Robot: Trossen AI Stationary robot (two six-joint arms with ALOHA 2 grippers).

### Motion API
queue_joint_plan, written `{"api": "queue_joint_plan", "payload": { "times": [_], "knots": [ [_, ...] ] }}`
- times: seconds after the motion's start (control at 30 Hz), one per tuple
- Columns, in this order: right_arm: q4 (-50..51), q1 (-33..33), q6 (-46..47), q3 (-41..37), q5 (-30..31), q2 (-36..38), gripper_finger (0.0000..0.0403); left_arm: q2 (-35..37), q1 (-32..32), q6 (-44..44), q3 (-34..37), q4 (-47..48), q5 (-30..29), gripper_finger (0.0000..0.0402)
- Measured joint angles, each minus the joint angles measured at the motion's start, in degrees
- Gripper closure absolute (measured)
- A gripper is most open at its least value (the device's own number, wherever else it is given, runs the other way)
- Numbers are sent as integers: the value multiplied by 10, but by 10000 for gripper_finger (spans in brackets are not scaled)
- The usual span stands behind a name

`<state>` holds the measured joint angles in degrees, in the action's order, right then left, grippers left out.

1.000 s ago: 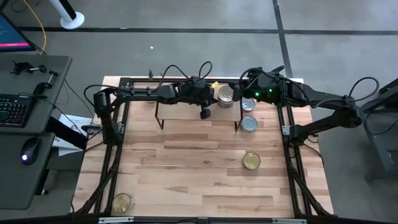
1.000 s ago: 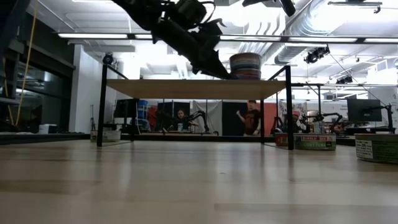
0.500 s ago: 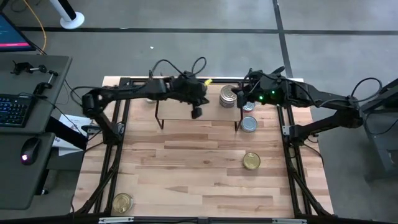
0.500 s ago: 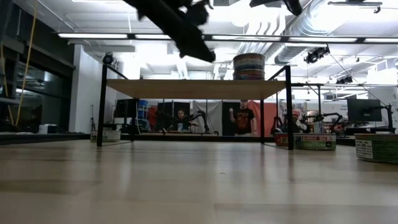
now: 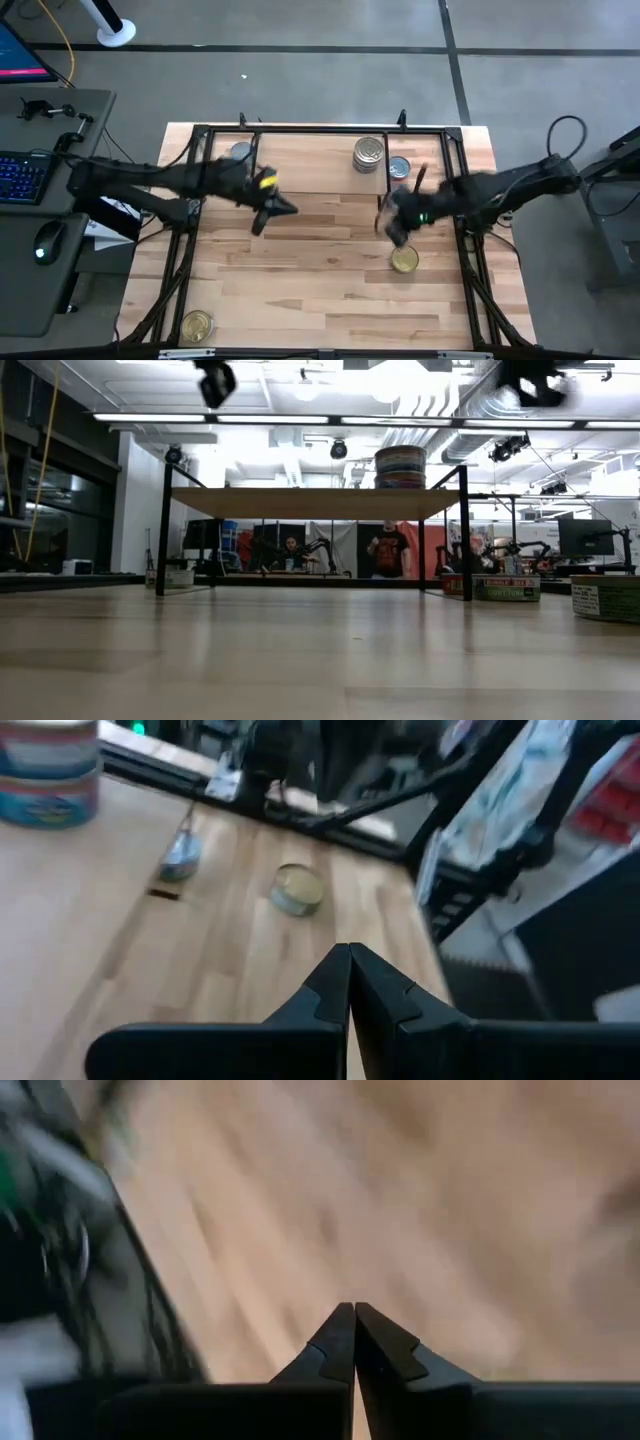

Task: Stack canned seafood by type on shelf
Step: Put the top green tuna can on the shelf

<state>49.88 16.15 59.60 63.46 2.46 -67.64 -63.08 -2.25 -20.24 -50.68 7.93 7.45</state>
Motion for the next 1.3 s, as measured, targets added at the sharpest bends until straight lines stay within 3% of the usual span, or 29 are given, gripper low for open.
{"api": "queue_joint_plan", "payload": {
  "times": [0.17,0.3,0.5,0.7,1.0,1.13,1.3],
  "knots": [
    [-24,109,196,-122,-73,-5,403,28,-82,-36,67,-89,-109,402],
    [-33,164,321,-174,-44,-6,403,14,-103,-7,71,-112,-132,401],
    [-34,176,416,-225,8,-7,403,-29,-98,-34,71,-118,-124,401],
    [-58,157,423,-250,22,-37,403,-73,-100,-32,71,-153,-120,402],
    [-191,146,407,-244,17,-146,403,-145,-124,-46,71,-208,-120,402],
    [-269,128,398,-221,76,-188,403,-171,-134,-43,71,-237,-143,401],
    [-301,83,311,-158,123,-253,403,-223,-140,-34,71,-252,-144,401]
  ]
}}
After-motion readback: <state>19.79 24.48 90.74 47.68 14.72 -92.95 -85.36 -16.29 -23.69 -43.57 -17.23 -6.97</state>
